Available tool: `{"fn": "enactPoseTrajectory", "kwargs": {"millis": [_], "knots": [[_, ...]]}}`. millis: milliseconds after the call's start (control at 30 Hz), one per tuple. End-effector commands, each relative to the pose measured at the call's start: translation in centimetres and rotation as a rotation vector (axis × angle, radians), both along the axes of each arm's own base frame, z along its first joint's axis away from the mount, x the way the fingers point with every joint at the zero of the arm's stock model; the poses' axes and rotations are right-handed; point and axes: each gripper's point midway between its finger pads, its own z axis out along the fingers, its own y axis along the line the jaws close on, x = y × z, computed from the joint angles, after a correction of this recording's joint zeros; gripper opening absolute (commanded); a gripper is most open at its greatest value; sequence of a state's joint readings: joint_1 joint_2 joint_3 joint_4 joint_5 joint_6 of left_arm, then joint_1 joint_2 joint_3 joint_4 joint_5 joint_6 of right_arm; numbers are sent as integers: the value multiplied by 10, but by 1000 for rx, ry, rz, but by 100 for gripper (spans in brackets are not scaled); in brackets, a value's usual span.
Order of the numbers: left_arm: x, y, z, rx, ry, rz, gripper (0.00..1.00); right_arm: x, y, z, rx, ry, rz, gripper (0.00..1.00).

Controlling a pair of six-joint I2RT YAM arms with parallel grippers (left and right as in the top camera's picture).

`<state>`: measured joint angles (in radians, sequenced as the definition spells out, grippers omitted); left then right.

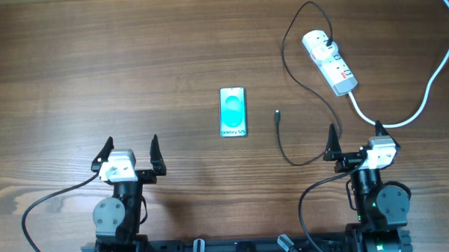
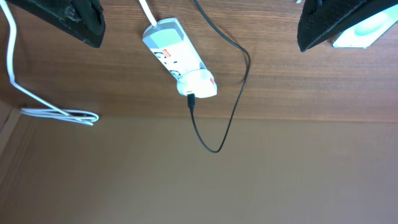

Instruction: Plug charger to phone and switch on socket

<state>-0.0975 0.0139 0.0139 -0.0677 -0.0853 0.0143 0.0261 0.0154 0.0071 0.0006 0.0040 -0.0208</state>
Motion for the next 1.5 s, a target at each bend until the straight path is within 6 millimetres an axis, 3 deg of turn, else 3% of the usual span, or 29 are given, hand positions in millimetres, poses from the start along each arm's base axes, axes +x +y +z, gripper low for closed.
{"fn": "enactPoseTrajectory", "kwargs": {"millis": [0,1400,1467], "knots": [[0,4,-2,5,-2,23,100,0,-1,1,-2,-5,-1,100],[0,3,-1,2,-3,16,100,0,-1,1,-2,-5,-1,100],[-2,-24,5,-87,-20,-136,100,0,-1,1,-3,-5,-1,100]]}}
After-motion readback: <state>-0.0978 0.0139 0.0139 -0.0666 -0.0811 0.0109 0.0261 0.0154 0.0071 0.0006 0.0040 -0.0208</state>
